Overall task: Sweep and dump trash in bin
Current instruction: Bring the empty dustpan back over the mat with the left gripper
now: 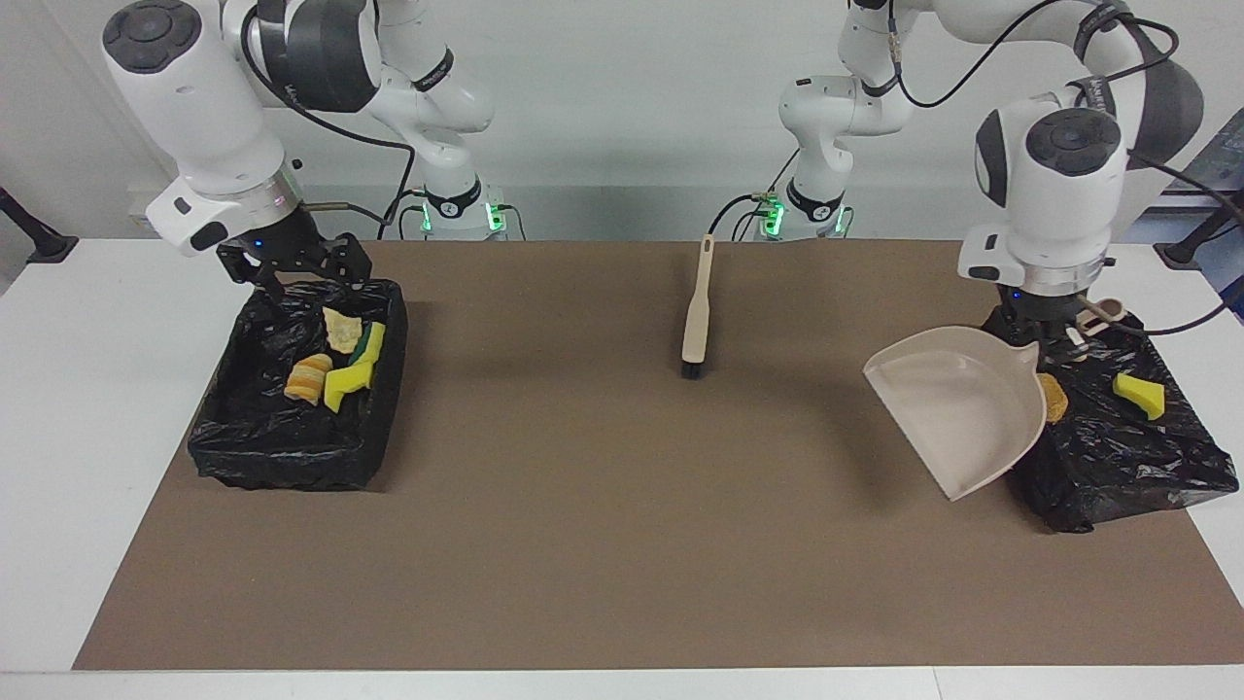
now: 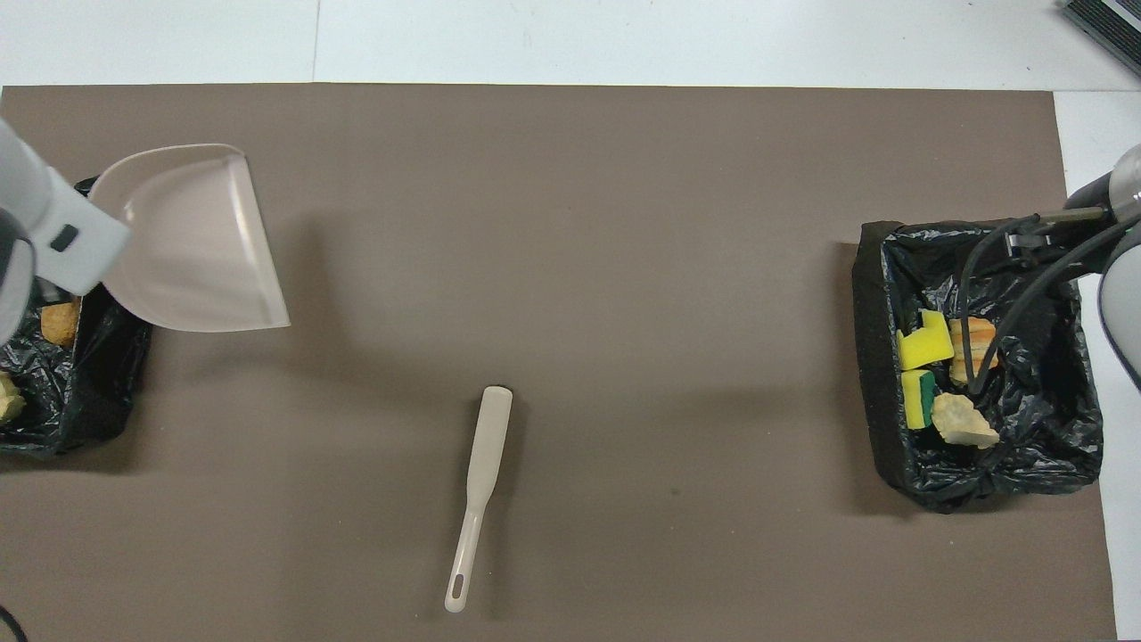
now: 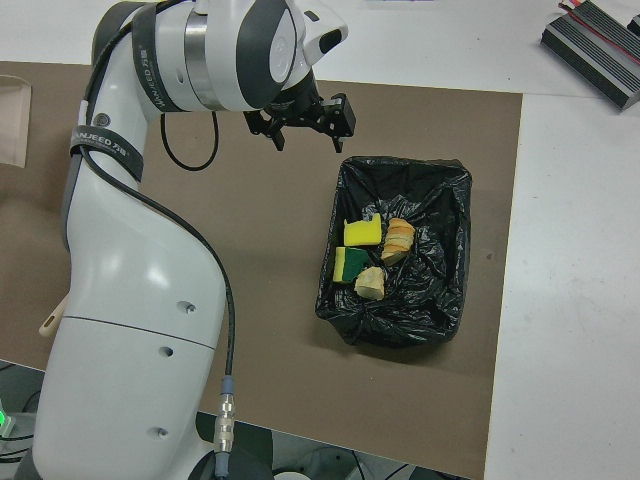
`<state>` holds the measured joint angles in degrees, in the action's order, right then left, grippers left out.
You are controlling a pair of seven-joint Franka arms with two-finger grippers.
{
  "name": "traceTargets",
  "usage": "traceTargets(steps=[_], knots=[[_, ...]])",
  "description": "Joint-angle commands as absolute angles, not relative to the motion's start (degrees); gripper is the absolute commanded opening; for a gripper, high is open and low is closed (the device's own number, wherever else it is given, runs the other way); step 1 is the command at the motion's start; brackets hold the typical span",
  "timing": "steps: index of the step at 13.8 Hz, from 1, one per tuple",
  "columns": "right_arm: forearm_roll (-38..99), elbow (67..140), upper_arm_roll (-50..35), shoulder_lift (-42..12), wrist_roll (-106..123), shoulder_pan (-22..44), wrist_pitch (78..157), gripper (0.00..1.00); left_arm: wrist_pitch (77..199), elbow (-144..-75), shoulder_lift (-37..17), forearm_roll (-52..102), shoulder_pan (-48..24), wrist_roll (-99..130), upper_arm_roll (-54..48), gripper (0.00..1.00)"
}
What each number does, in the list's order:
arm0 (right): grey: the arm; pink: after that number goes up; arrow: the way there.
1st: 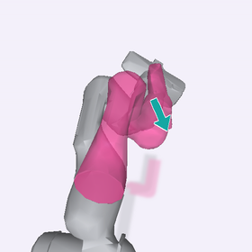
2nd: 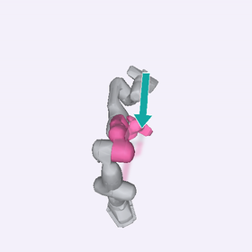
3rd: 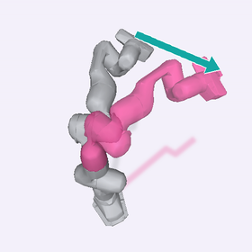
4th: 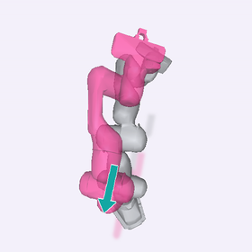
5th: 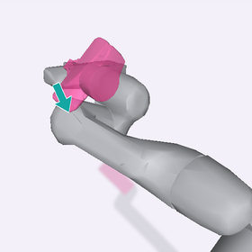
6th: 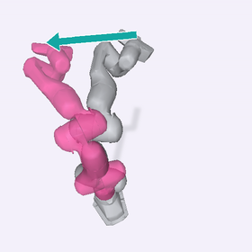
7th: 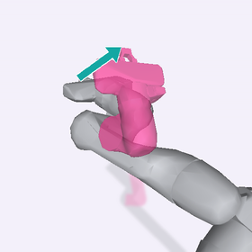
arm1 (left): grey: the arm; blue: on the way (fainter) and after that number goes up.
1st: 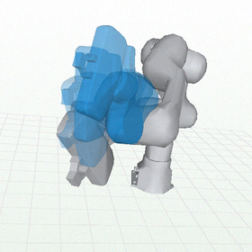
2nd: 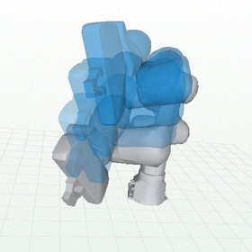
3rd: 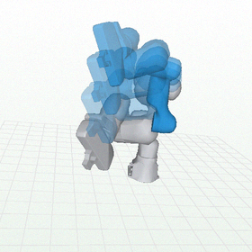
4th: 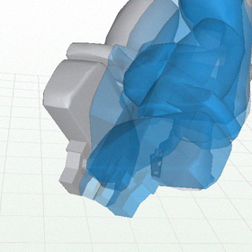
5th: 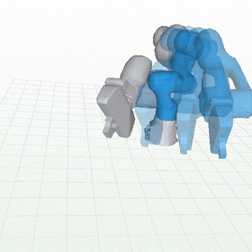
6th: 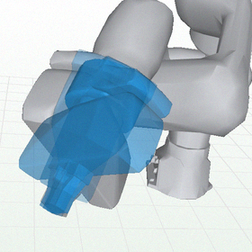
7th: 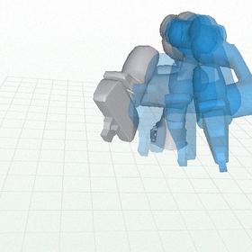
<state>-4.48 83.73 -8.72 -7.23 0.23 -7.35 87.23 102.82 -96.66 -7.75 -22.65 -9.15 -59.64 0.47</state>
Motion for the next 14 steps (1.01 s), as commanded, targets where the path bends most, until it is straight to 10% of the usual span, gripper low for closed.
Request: traceTargets(steps=[1, 14], knots=[[-5.3, 84.1, -3.4, -5.5, 2.1, -3.3, 86.6, 1.0, 100.7, -98.8, -7.4, -17.9, -14.7, -47.7, 1.5, 0.0], [-0.5, 88.9, -1.0, -0.3, 5.7, -3.8, 85.2, 1.0, 108.7, -88.6, -23.3, -0.3, -29.8, 10.7, 1.5, 0.0]])
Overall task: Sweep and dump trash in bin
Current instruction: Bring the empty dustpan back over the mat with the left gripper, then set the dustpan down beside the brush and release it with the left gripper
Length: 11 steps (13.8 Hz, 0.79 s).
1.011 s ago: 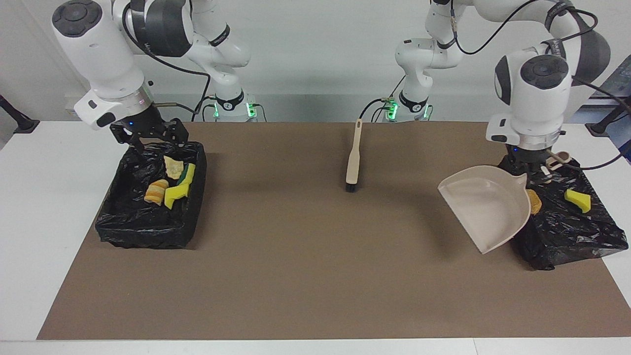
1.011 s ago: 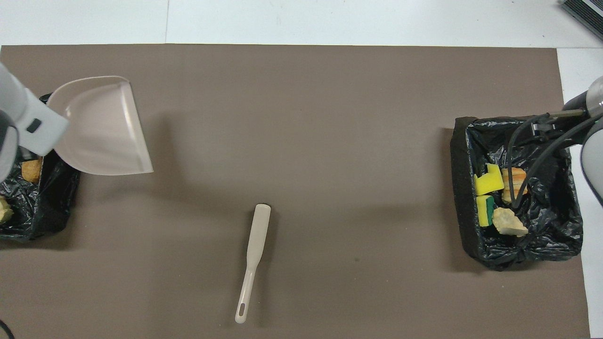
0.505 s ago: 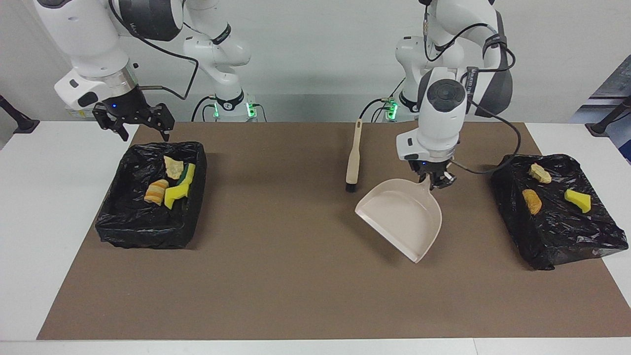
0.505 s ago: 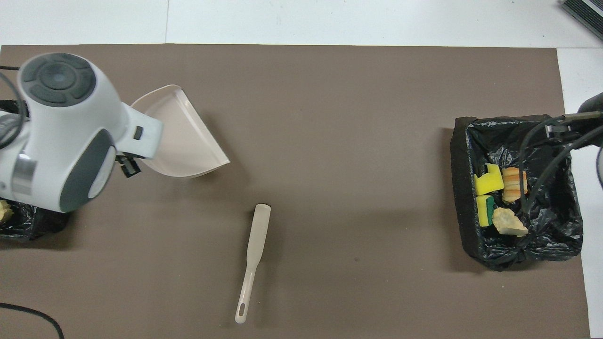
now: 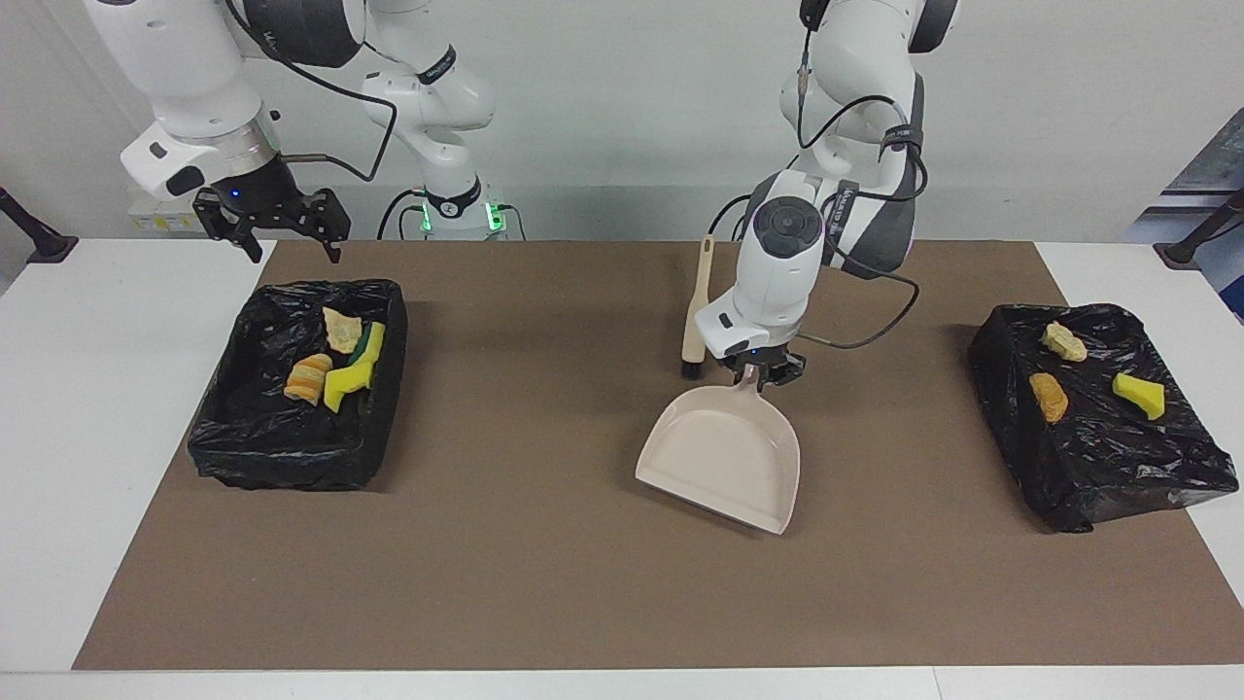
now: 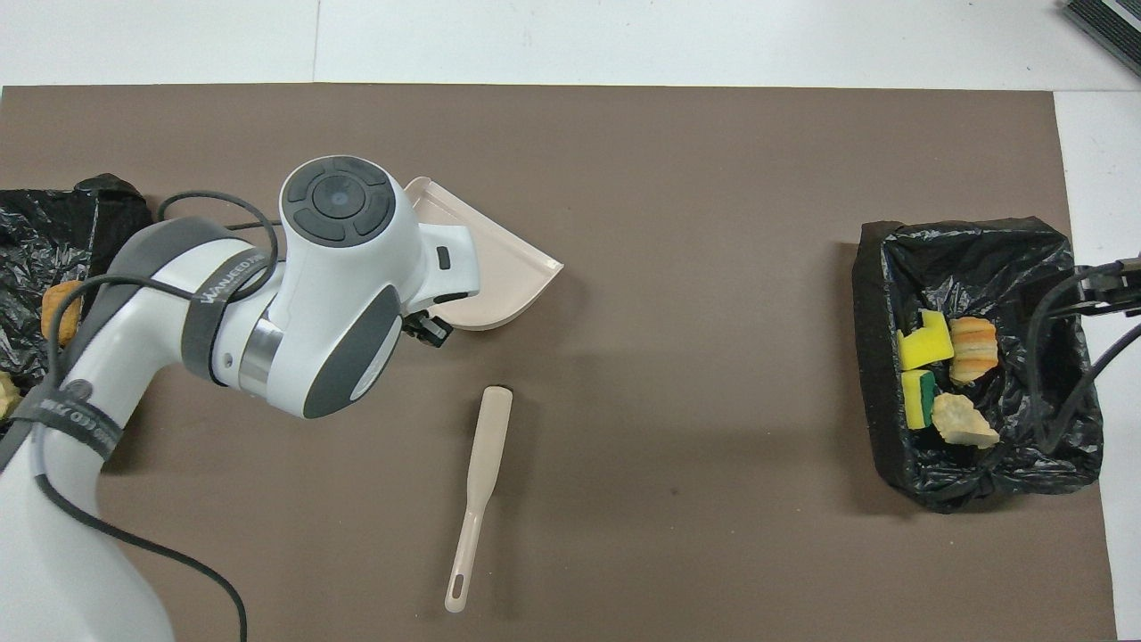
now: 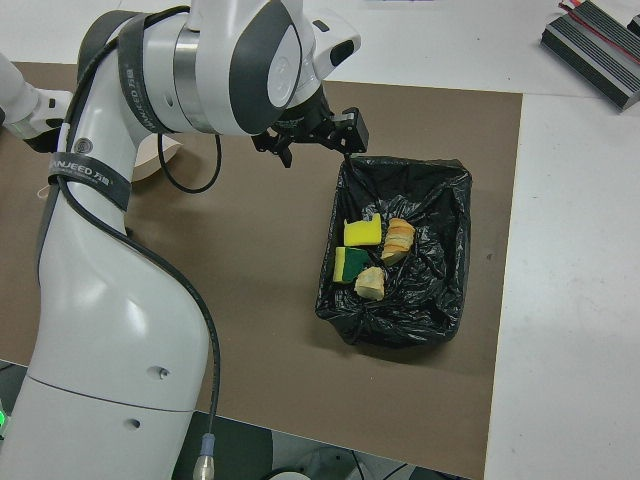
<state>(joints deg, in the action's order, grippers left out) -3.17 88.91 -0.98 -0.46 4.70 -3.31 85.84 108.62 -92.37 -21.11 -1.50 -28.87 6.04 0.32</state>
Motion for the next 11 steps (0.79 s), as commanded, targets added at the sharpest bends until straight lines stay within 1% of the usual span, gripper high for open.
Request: traceTargets(steps=[1, 2, 4, 6, 10, 11], knots=[[0.2, 88.9, -0.9, -0.2, 5.6, -3.8, 85.3, 1.0, 110.5, -88.6, -23.6, -0.3, -29.9, 13.9, 1.5, 0.0], [0.0, 89.2, -0.9, -0.1, 5.5, -3.7, 85.7, 1.0, 112.0, -88.4, -24.7, -0.4, -30.0, 17.0, 1.6, 0.0], [0.2, 89.2, -1.0, -0.1, 5.4, -3.6, 86.0, 1.0, 111.6, -85.4, -27.5, -0.4, -30.6, 19.8, 1.6, 0.0], [-0.1, 89.1, -1.0, -0.2, 5.6, -3.7, 86.0, 1.0, 112.2, -84.2, -30.1, -0.6, -31.8, 22.3, 1.6, 0.0], [0.0, 89.2, -1.2, -0.1, 5.8, -3.5, 86.0, 1.0, 112.2, -83.8, -30.6, -0.2, -31.7, 22.6, 1.5, 0.0], [0.0, 89.2, -1.2, -0.1, 5.8, -3.5, 86.0, 1.0, 112.3, -83.9, -30.6, -0.2, -31.7, 22.7, 1.5, 0.01]])
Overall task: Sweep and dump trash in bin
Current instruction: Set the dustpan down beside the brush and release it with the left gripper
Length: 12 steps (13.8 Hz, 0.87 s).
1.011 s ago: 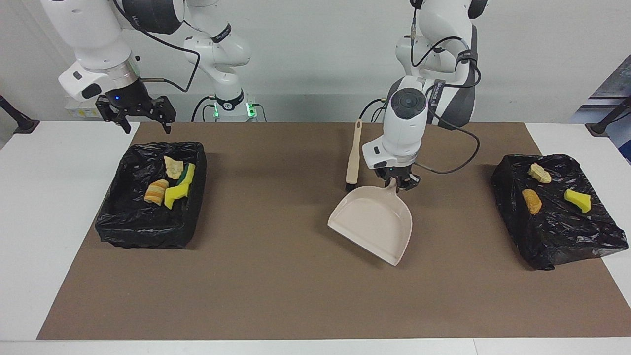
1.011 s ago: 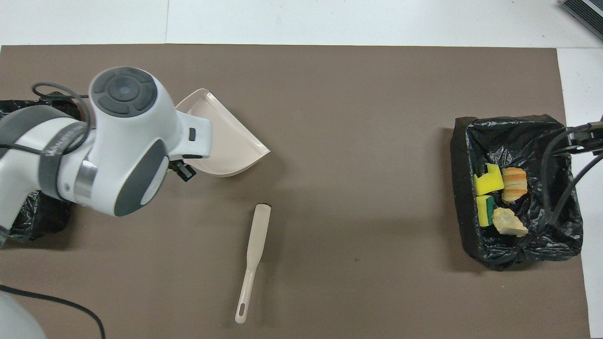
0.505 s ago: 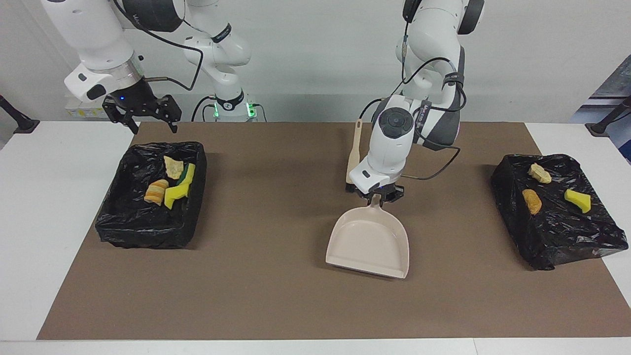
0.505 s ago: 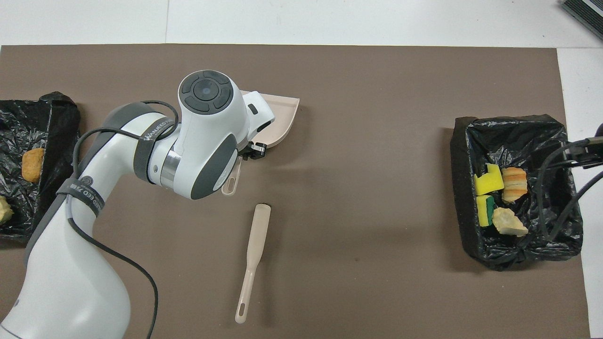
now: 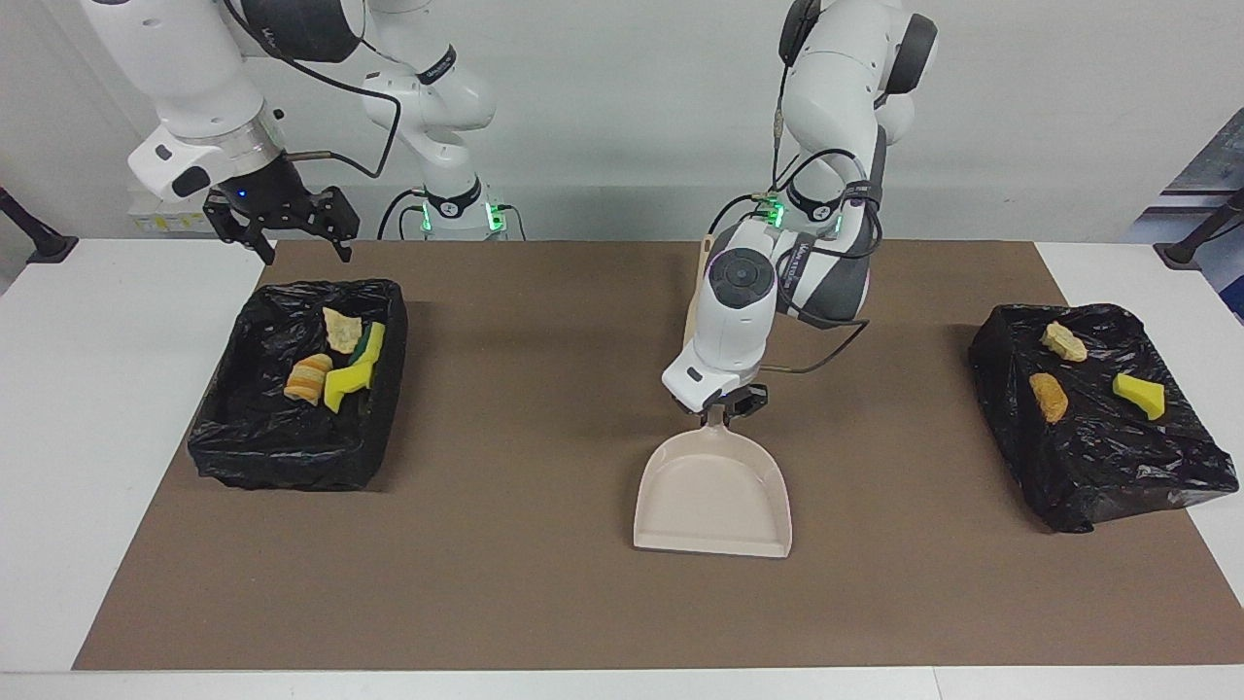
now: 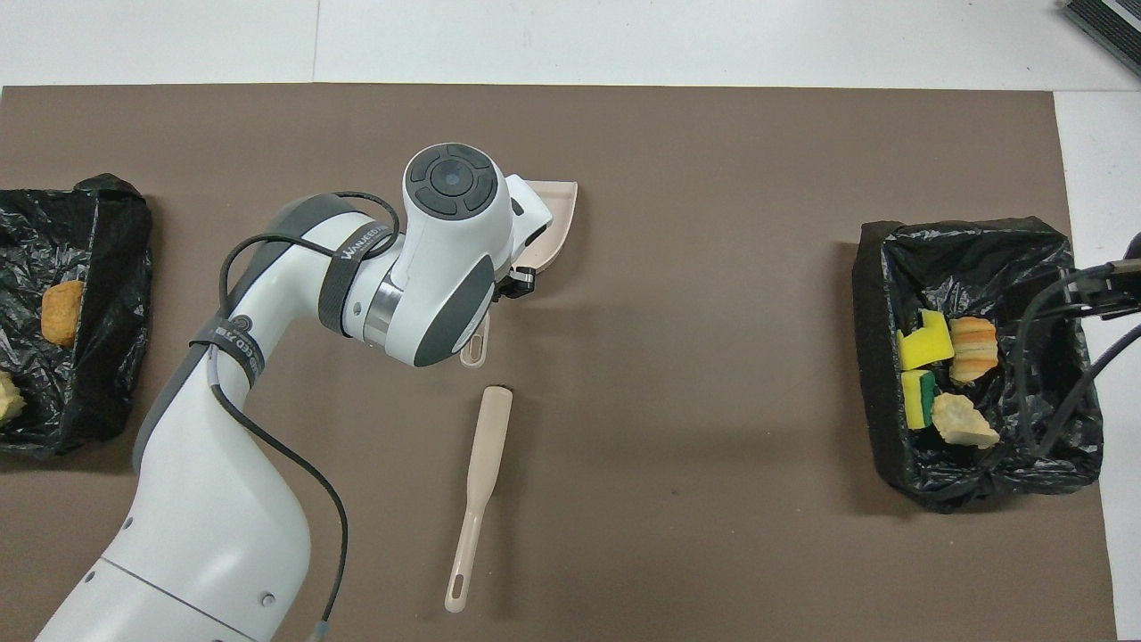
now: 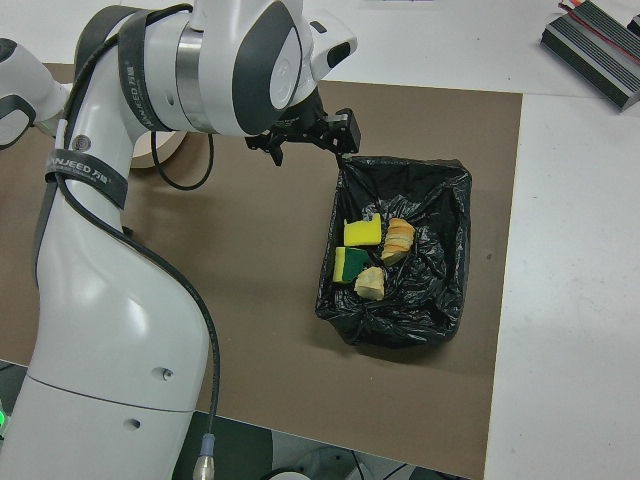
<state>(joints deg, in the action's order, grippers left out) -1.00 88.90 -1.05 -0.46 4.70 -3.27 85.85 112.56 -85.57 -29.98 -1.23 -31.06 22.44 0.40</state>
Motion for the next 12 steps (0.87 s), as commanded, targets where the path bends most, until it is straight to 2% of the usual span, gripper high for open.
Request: traceTargets(steps=[1, 3, 6, 12], knots=[[0.1, 89.2, -1.2, -0.1, 5.8, -3.6, 86.0, 1.0, 112.2, -83.9, -30.6, -0.2, -31.8, 22.7, 1.5, 0.27], [0.1, 89.2, -1.2, -0.1, 5.8, -3.6, 86.0, 1.0, 112.4, -83.9, -30.3, -0.3, -31.9, 22.8, 1.5, 0.97], [0.1, 89.1, -1.2, -0.1, 5.8, -3.5, 86.0, 1.0, 112.1, -86.0, -26.6, -0.3, -31.2, 22.1, 1.5, 1.0], [0.1, 89.2, -1.2, -0.1, 5.8, -3.5, 86.0, 1.0, 109.8, -98.8, -9.8, -0.4, -25.2, 17.6, 2.0, 1.0]])
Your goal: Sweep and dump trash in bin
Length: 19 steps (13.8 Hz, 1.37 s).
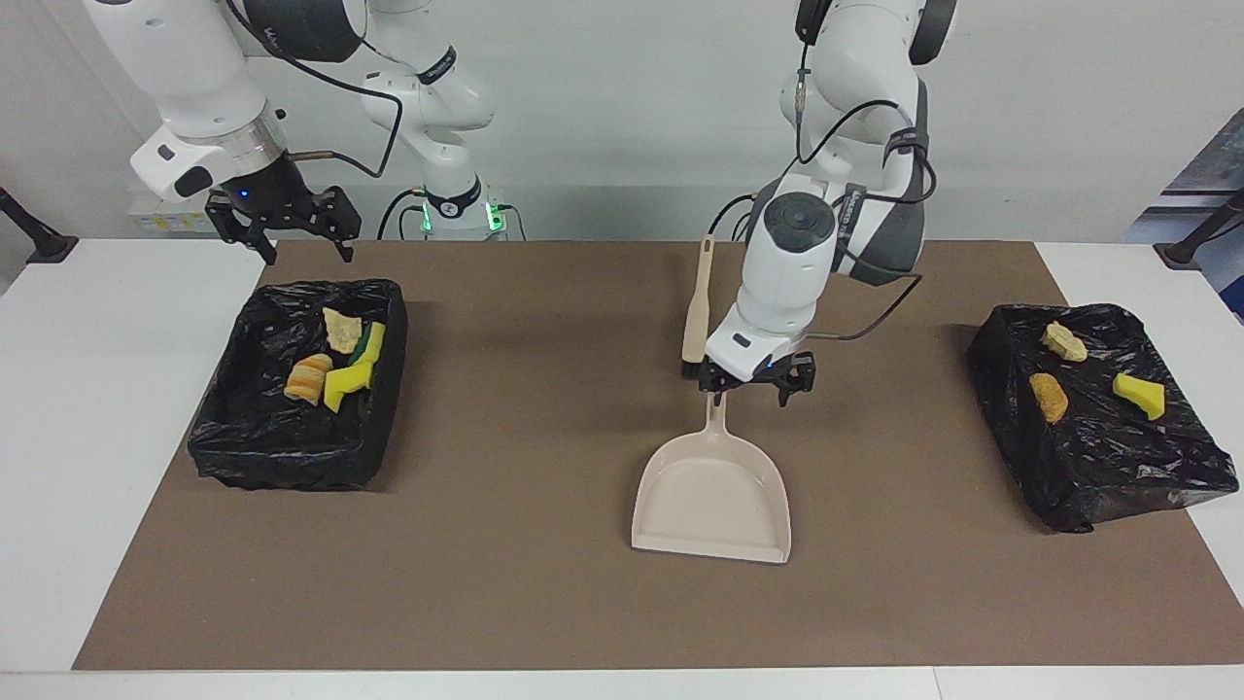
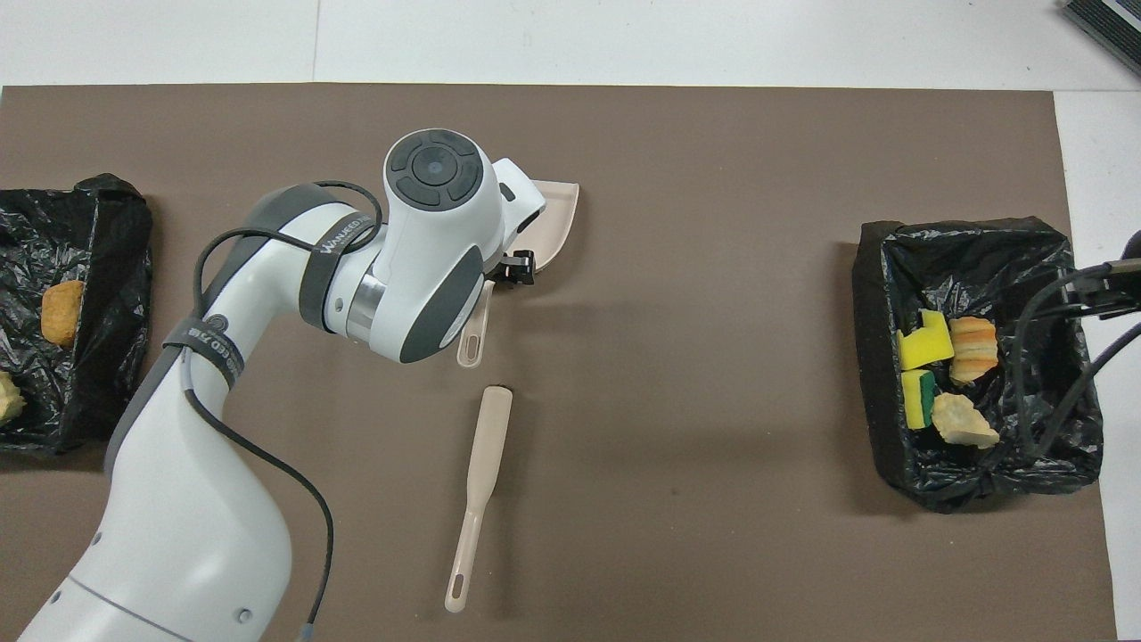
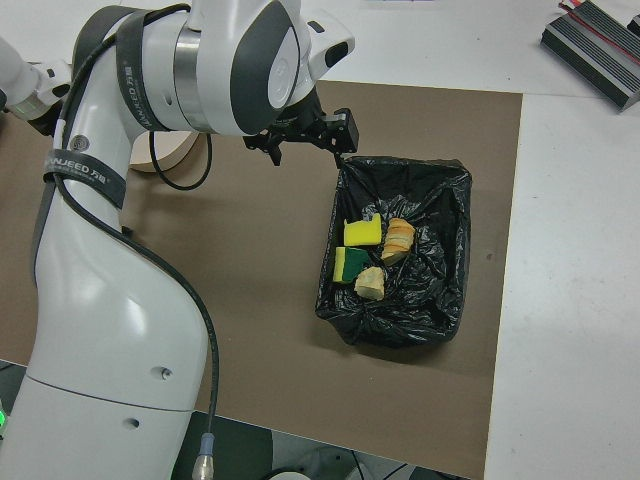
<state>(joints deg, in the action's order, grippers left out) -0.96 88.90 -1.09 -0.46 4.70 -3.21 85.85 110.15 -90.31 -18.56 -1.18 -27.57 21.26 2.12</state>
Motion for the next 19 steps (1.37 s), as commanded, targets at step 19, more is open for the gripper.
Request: traceTargets(steps=[19], knots=[[0.1, 89.2, -1.2, -0.1, 5.8, -3.5, 86.0, 1.0, 78.8, -77.5, -2.5, 3.2, -5.3, -6.2, 3.1, 1.0]])
